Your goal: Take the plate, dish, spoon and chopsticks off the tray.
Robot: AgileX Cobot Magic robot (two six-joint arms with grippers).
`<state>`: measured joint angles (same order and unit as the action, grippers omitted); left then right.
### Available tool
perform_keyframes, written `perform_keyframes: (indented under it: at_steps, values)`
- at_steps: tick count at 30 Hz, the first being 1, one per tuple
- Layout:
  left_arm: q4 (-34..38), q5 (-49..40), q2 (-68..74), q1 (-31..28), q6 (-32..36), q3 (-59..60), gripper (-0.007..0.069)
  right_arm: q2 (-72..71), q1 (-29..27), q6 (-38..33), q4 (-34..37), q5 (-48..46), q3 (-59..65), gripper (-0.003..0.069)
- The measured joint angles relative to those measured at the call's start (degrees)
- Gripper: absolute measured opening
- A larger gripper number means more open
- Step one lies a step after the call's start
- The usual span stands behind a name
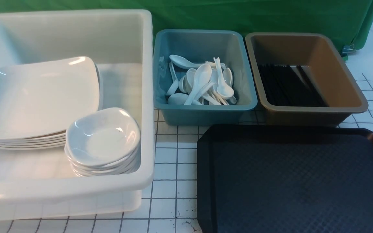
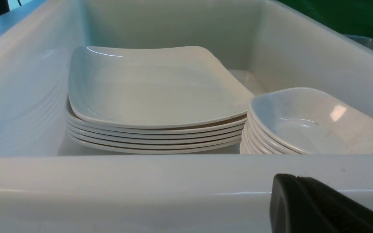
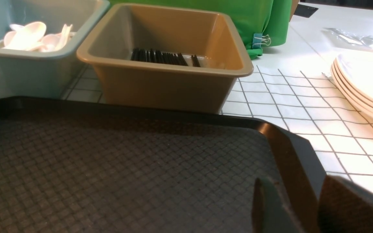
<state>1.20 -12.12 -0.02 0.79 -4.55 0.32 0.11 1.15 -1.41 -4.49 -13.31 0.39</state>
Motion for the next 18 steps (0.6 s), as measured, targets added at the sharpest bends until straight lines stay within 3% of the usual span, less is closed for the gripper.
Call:
perform_keyframes:
  at_steps: [18]
  values:
    - [-1.2, -0.07, 0.0, -0.15, -0.2, 0.0, 0.0019, 0.0, 0.0, 0.0, 0.0, 0.05, 0.0, 0.024]
